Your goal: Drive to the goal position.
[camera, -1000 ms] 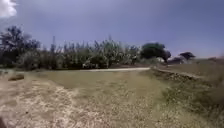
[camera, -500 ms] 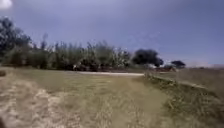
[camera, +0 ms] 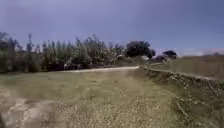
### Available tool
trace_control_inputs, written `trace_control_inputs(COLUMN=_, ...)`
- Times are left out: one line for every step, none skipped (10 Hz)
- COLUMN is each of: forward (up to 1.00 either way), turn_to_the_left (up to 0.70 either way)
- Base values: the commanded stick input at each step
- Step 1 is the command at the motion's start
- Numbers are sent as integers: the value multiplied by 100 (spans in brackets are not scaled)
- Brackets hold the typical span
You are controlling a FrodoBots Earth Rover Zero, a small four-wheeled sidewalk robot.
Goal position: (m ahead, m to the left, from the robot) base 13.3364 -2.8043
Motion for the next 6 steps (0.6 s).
trace_control_inputs(forward=70, turn_to_the_left=0)
trace_control_inputs(forward=70, turn_to_the_left=0)
trace_control_inputs(forward=70, turn_to_the_left=0)
trace_control_inputs(forward=70, turn_to_the_left=0)
trace_control_inputs(forward=70, turn_to_the_left=0)
trace_control_inputs(forward=70, turn_to_the_left=0)
